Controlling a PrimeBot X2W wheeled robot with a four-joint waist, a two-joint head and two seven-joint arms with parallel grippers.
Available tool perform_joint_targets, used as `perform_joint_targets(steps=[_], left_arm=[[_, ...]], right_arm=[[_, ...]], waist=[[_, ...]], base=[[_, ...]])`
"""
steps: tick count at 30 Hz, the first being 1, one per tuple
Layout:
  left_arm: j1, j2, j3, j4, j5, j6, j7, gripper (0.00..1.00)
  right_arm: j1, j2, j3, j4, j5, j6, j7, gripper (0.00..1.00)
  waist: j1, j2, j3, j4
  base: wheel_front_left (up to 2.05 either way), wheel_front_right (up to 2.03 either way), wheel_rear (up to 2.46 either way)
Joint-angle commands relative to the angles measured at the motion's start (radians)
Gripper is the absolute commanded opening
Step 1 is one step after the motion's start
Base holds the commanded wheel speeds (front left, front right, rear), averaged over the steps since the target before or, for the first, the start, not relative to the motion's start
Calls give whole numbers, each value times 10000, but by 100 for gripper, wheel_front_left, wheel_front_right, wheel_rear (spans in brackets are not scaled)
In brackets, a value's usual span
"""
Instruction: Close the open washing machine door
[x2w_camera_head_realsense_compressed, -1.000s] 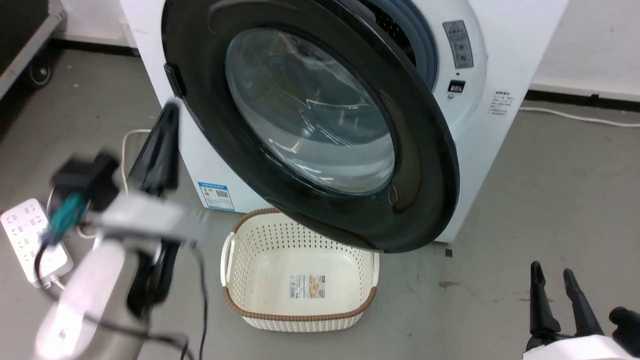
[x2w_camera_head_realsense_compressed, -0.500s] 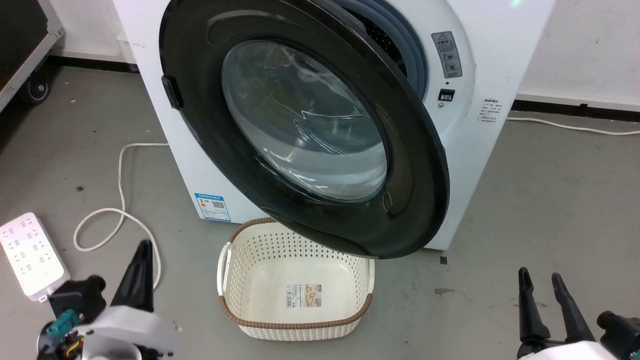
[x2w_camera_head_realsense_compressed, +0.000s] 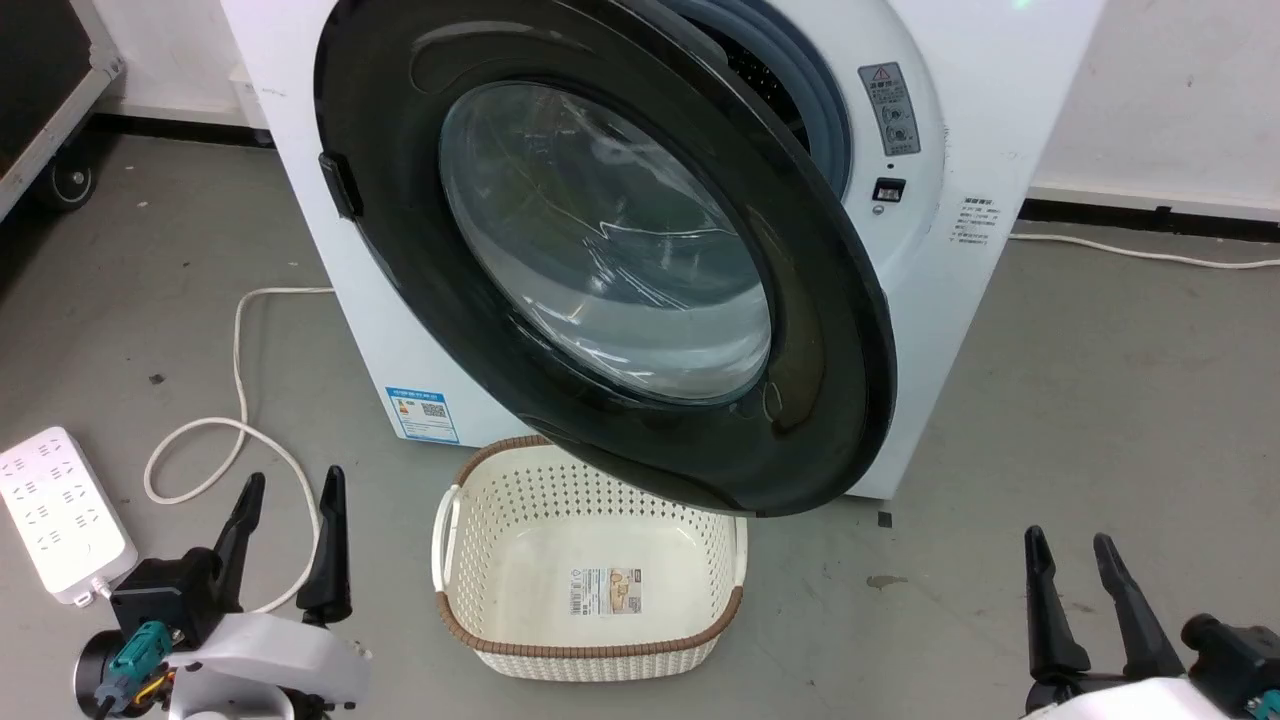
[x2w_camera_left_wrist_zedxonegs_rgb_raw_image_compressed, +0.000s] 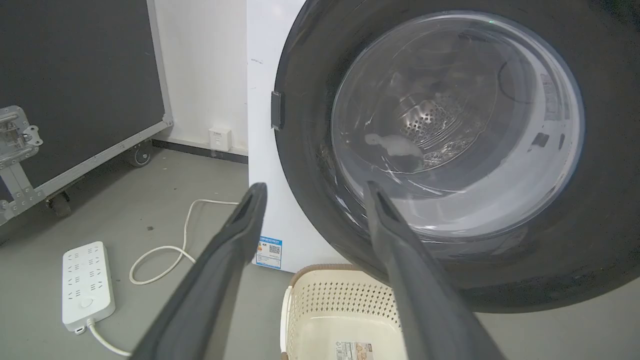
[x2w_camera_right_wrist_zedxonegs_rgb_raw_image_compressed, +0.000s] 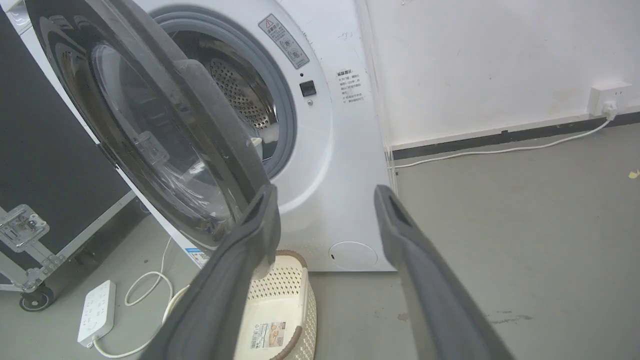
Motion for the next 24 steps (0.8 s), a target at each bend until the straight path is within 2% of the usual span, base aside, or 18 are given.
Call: perform_joint_targets(steps=[1,2,3,4,11,16,24], left_arm=[[105,-65,89,-102,157,-8,-55,100],[96,-83,108,-146,235,-23,-55,100],[93,-112,131,-187,299,-33,-55,100],[91,-141,154,-216,346,-47,-55,100],[30,-356,339,-409,620,-164,-55,100],[-66,-543,419,-493,770,-306,-55,100],[-359,-784,602,-413,892,-680,-55,100]], right_arm=[[78,-6,27,-177,-276,10,-44,100],[59,-6,33,-247,-416,10,-44,90],[27,-6,32,-333,-509,10,-44,29],[-7,-6,105,-418,-692,10,-44,0],[-607,-6,1239,-805,-1324,10,-27,0],[-1466,-6,1980,-375,-1618,10,239,0],[-3095,-6,1712,1193,-1700,10,167,0]], waist=[[0,0,39,8],[0,0,54,11],[0,0,71,16],[0,0,91,23],[0,0,330,124],[0,0,600,298],[0,0,1165,628]], base=[[0,0,0],[0,0,0],[0,0,0],[0,0,0],[0,0,0],[0,0,0],[0,0,0]])
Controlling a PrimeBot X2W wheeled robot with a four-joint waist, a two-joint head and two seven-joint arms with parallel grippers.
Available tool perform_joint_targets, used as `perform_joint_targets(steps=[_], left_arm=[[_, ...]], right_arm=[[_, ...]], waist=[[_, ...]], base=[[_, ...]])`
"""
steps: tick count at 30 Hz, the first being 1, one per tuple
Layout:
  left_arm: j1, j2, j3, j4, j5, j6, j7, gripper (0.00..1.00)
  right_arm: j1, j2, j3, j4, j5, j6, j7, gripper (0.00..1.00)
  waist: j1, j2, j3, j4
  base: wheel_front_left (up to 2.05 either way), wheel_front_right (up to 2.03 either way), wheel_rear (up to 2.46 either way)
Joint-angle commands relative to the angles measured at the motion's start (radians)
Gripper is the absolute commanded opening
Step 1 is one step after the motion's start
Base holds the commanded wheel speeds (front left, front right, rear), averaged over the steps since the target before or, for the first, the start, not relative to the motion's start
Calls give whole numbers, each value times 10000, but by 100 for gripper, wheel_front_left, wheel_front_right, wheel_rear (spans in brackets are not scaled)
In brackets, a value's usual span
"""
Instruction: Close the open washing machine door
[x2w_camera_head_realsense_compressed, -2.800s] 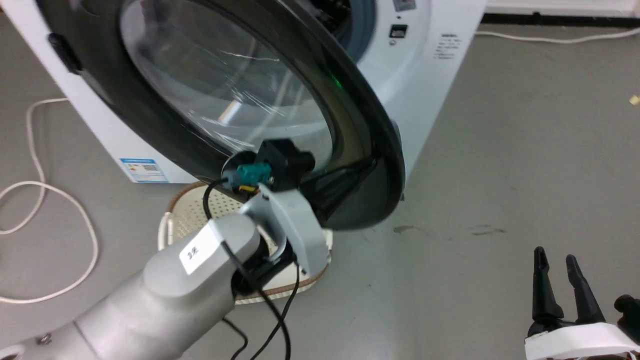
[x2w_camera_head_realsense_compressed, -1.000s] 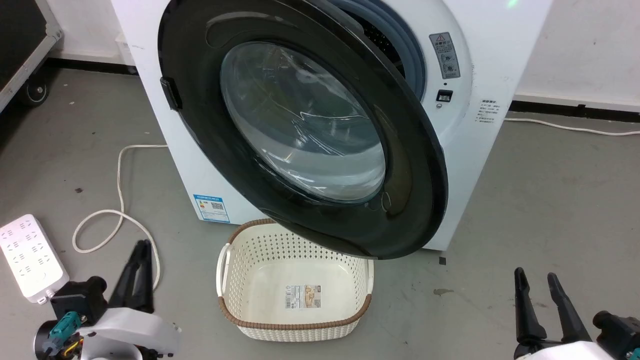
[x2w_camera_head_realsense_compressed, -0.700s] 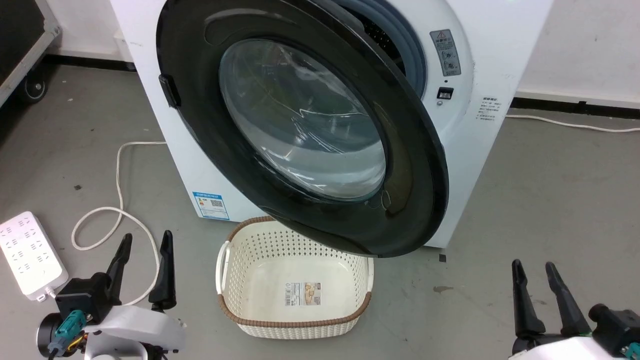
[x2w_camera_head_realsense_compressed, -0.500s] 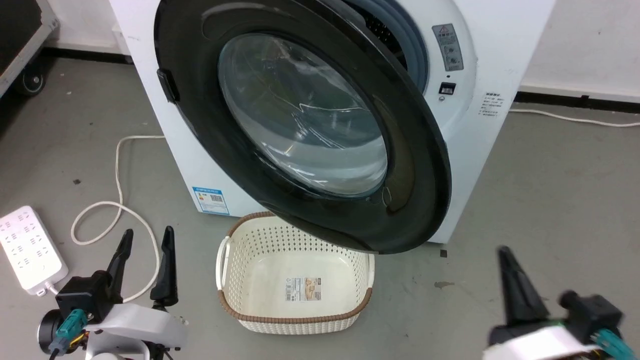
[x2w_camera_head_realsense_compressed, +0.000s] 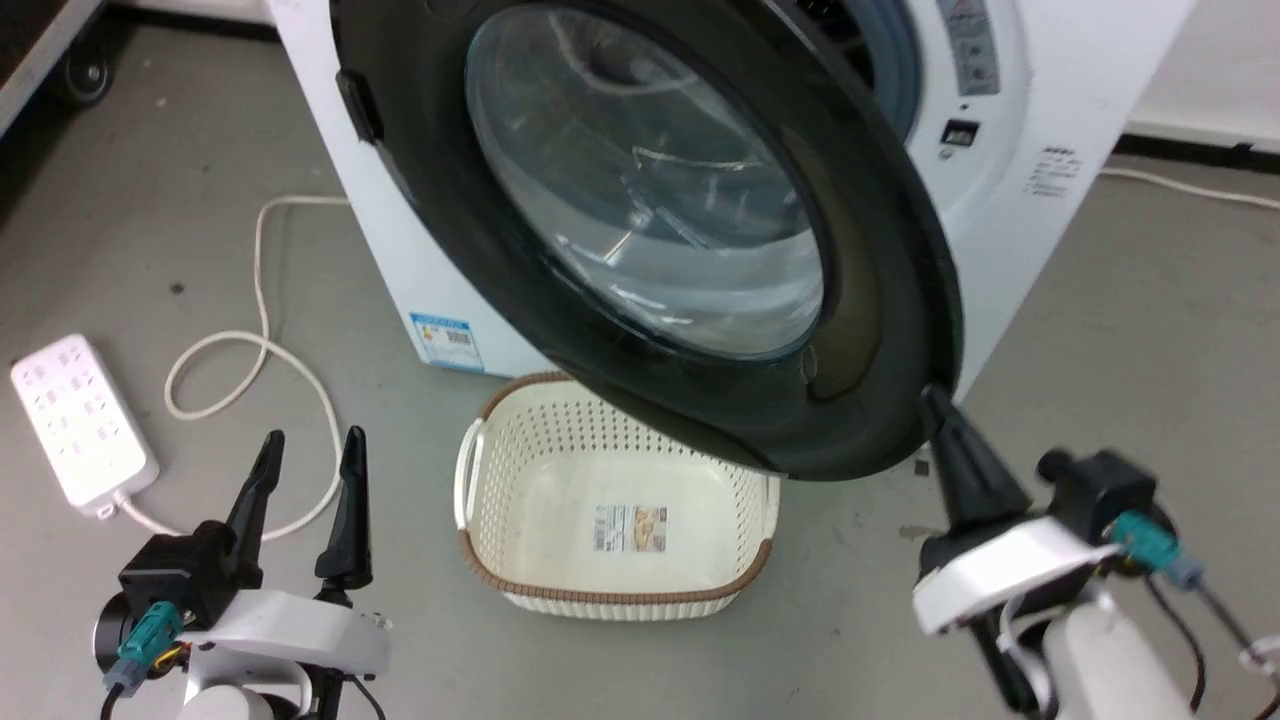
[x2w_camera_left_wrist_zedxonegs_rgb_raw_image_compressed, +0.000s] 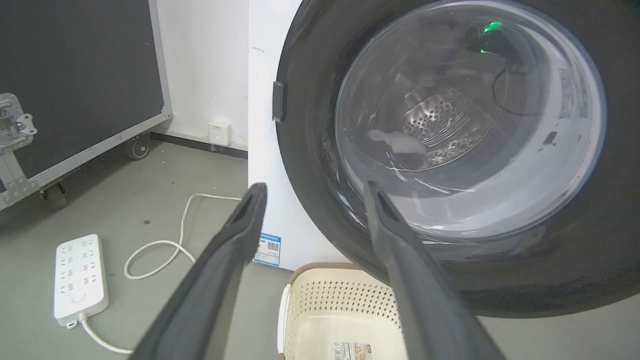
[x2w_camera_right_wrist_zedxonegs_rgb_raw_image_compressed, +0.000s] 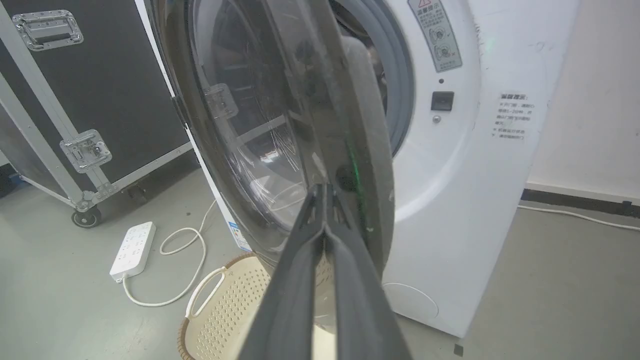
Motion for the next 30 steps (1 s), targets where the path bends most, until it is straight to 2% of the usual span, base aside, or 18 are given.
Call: perform_joint_targets(steps=[1,11,20,30], left_arm=[[-130,-55,54,37,92,-89,-53,100],[-543,-297,329,87,322,-485,-53,100],[-1185,-401,562,-40,608,-942,-53,100],[-1673,-591,855,-21,891,-1368,-53,100]], right_arm=[[-303,-8,-165,198,-53,10,-111,0],[-1737,-8,-1696,1249,-363,10,-274,0],[-3689,-8,-3116,2070,-1161,10,-291,0],[-5398,-8,-4247,2722,-1901,10,-293,0]], waist=[[-1,0,144,107],[-1,0,761,308],[-1,0,1861,539],[-1,0,2675,675]], base=[[0,0,0],[0,0,0],[0,0,0],[0,0,0]])
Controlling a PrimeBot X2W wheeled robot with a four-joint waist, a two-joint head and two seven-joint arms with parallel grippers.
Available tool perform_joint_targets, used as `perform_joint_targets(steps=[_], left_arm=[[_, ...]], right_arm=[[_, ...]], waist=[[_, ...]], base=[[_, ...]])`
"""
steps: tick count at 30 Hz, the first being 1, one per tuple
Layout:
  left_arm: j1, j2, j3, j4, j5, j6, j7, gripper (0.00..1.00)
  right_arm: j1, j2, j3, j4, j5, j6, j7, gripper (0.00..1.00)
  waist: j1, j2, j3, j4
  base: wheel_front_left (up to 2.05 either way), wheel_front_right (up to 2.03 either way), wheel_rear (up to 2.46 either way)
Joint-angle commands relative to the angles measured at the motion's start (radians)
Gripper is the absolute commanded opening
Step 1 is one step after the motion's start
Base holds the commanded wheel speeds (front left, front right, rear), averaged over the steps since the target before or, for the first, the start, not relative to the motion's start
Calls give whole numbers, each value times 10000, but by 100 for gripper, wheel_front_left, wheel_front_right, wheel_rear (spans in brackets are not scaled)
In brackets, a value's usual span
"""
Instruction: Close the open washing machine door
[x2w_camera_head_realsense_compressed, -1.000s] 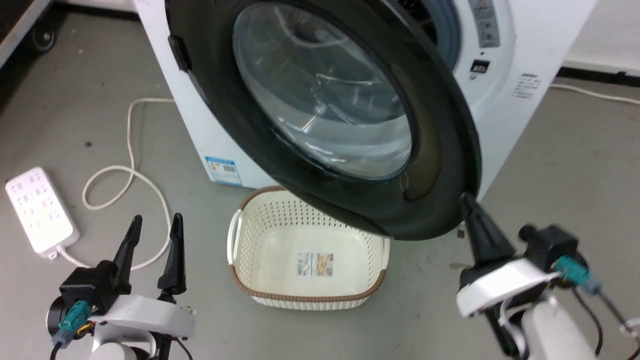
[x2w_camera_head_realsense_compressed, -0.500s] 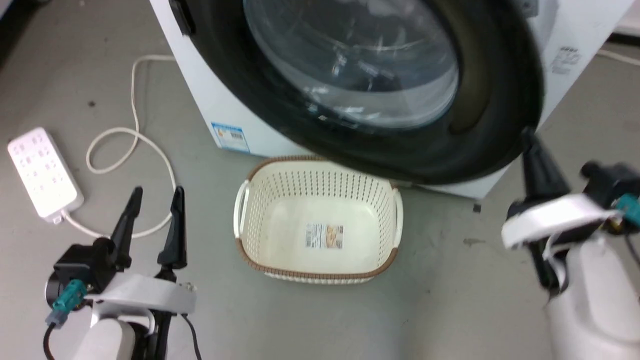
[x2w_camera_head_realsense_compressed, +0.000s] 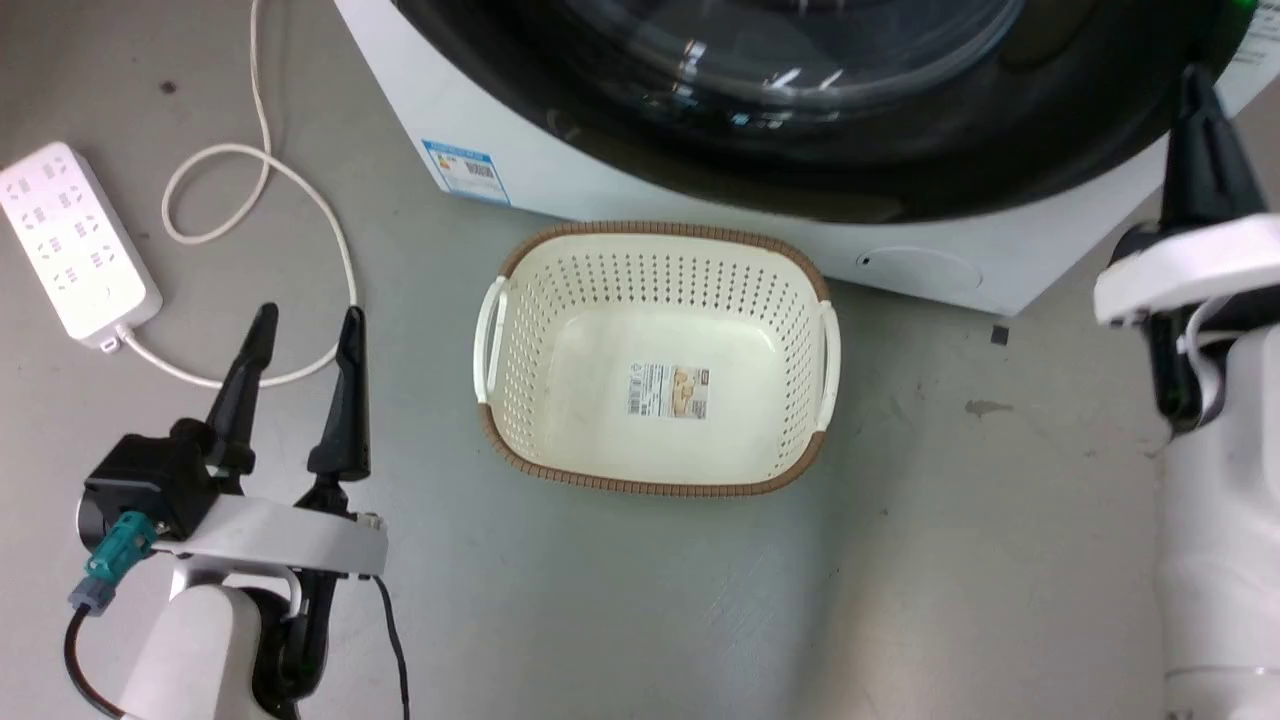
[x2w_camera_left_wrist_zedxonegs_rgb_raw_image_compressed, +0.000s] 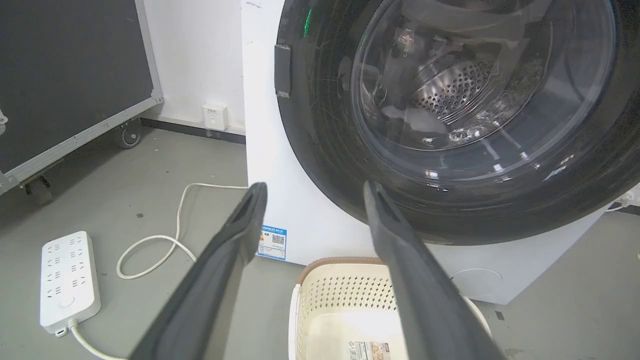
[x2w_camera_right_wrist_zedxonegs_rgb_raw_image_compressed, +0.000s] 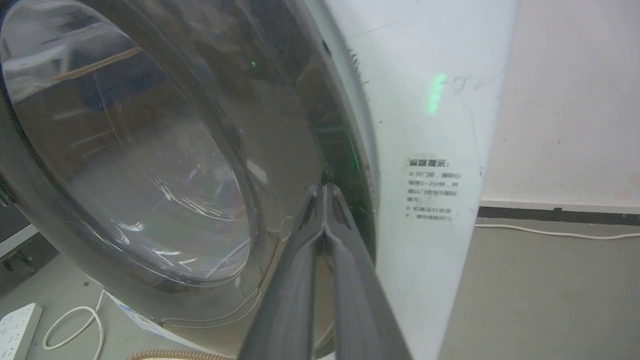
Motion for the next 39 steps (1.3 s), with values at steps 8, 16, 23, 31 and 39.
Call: perform_joint_targets(steps=[8,16,23,31,39], left_arm=[[-275,-182,302,52,237,-300,-53,100],[-163,-294,510,269,434,-405,-53,100],[492,-520,728,484,711,-274,-53,100],[1362,-800,772,641,832,93,-50,100],[1963,-937,697,635,840,386,69,100]], right_arm=[[-1080,-16,-369,245,-222,-7,-44,0],[-821,-16,29,-262,219,-7,-45,0],[1103,-16,816,-1831,976,-7,-45,0],[4008,-16,1561,-2944,1347,-7,-45,0],[6029,-16,1990,-3274,1756,-7,-45,0]], waist=[[-1,-1,409,23],[-1,-1,-107,-244],[-1,-1,-1546,-927],[-1,-1,-2877,-1676],[-1,-1,-3558,-1974]], base=[[0,0,0],[0,0,0],[0,0,0],[0,0,0],[0,0,0]])
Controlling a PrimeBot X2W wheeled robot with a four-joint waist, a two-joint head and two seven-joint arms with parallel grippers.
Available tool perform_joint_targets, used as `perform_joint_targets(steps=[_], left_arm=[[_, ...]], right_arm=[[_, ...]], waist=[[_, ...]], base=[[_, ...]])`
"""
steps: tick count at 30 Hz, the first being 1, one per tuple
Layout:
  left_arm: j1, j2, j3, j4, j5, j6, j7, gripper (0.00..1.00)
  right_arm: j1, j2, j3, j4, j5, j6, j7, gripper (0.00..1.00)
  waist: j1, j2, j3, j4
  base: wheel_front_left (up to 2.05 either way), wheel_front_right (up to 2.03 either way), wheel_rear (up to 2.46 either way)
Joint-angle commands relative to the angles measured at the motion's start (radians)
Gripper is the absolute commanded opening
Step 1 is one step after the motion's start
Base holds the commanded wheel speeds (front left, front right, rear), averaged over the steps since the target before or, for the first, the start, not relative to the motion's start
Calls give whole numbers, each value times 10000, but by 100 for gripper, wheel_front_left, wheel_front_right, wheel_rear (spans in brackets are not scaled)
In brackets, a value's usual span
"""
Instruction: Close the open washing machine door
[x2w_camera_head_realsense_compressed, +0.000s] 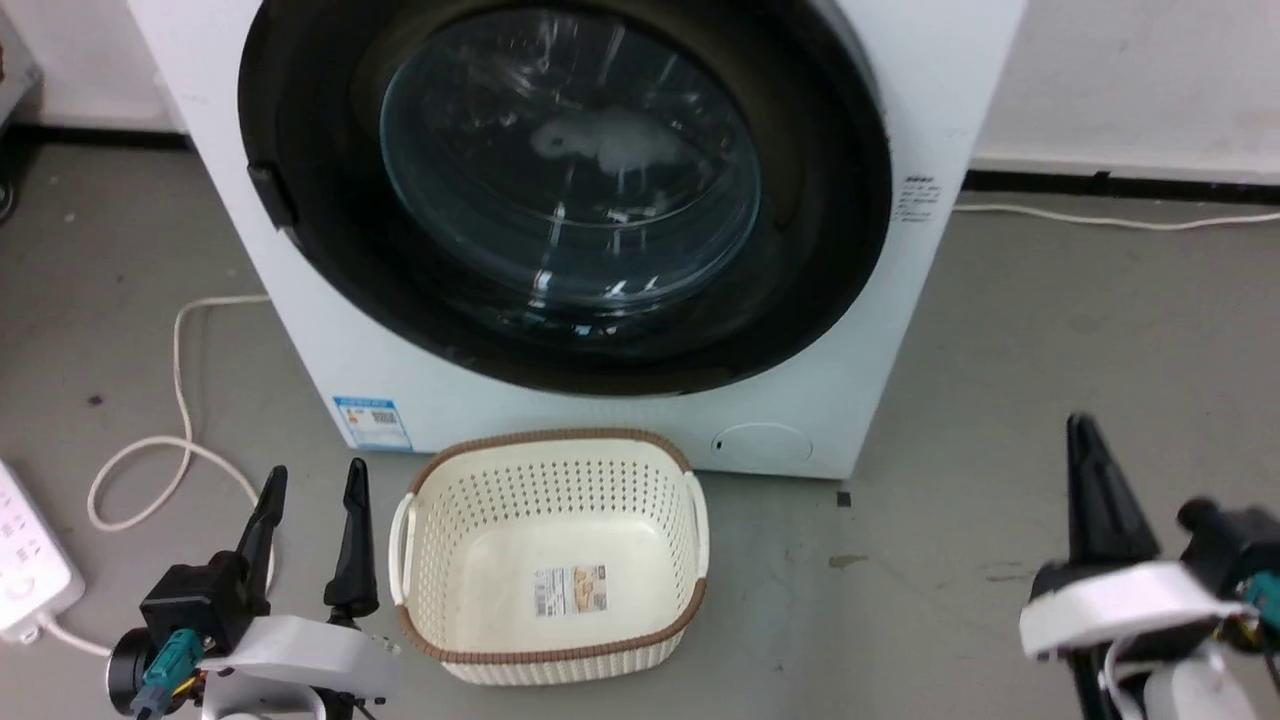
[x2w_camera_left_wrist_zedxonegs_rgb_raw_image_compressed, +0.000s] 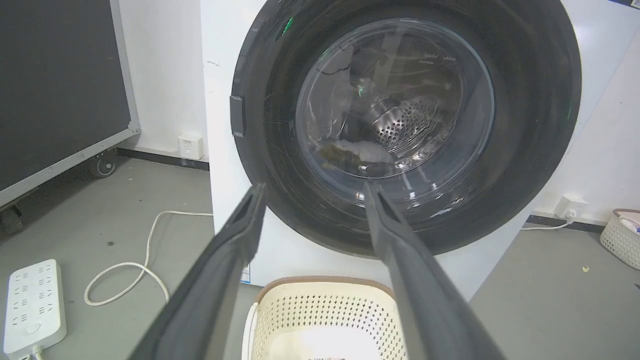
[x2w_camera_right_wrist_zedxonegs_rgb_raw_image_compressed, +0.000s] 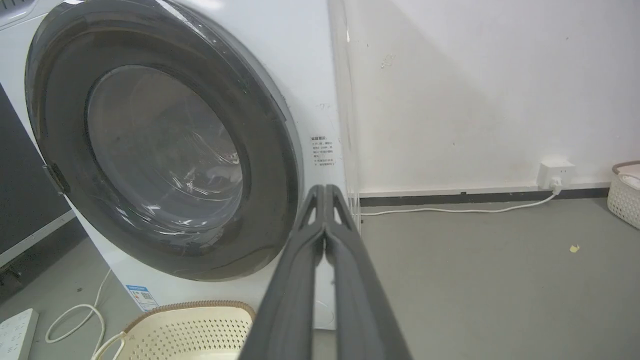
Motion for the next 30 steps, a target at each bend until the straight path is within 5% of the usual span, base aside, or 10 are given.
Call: perform_joint_targets(steps=[1,7,9,30], left_arm=[[141,-7,-16,-26,49,75,33,100],[307,27,-131,-35,183,291,291,100],[338,40,-173,-40,209,327,349,100],[263,395,-511,-147,778,798,566,100]], right_arm=[[250,-20,57,-61,71,-6,-43,0],[1073,-20,343,54,85,-6,52,4],[1212,-20,416,71,110,-6,127,100],[1488,-20,774,-123,-3,-6,363,100]], waist=[[3,0,-171,-122],[3,0,-292,-107],[3,0,-305,-84],[3,0,-312,21]], base=[[0,0,0],[0,0,0],[0,0,0],[0,0,0]])
